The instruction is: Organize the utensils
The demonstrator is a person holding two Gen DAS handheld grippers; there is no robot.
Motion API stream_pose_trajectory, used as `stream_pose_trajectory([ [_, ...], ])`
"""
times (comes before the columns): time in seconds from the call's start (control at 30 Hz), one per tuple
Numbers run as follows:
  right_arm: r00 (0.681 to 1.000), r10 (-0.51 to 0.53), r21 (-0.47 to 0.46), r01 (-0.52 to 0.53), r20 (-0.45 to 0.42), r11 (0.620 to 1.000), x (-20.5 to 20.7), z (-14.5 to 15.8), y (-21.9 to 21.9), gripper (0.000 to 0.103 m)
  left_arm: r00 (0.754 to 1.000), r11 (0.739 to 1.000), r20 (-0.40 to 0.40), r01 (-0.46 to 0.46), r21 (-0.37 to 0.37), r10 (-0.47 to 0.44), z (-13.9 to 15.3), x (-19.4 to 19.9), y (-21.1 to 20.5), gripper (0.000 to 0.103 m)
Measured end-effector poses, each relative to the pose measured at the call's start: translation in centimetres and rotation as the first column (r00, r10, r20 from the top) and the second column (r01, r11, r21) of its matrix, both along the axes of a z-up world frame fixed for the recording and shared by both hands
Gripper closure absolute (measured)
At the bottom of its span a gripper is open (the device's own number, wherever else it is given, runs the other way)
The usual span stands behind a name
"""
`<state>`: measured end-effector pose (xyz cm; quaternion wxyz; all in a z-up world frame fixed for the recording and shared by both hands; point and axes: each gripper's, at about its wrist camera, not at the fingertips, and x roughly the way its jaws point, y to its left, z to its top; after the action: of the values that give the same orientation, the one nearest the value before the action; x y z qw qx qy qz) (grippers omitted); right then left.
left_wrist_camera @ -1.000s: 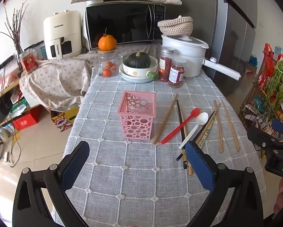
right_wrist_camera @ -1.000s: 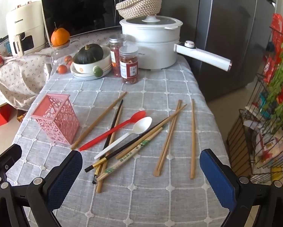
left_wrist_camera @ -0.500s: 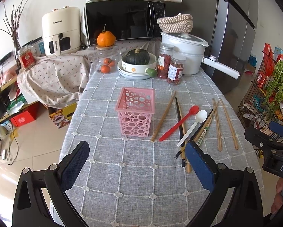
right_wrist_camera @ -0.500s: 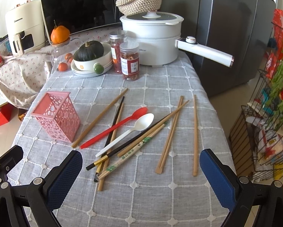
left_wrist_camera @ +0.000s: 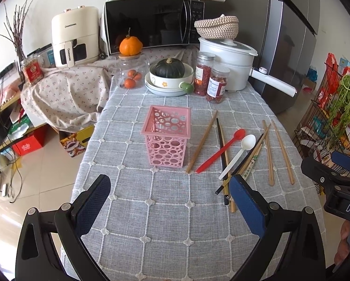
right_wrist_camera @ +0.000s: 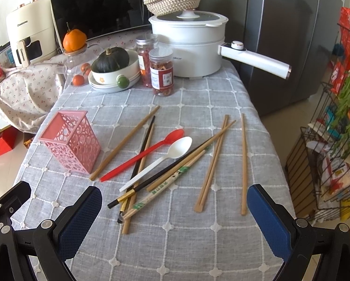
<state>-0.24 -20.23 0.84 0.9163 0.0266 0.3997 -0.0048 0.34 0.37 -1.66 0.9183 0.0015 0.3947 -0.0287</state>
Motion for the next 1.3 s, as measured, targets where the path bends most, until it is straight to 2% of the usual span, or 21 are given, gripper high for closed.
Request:
stream_pose_trajectory([
  [1.3, 1.0, 0.002, 0.017, -0.002, -0.03, 1.0, 0.3, -0.46, 0.19, 0.001, 1.0, 1.0, 0.002, 0.004, 0.003, -0.004, -0.15, -0.08, -0.24, 0.001],
])
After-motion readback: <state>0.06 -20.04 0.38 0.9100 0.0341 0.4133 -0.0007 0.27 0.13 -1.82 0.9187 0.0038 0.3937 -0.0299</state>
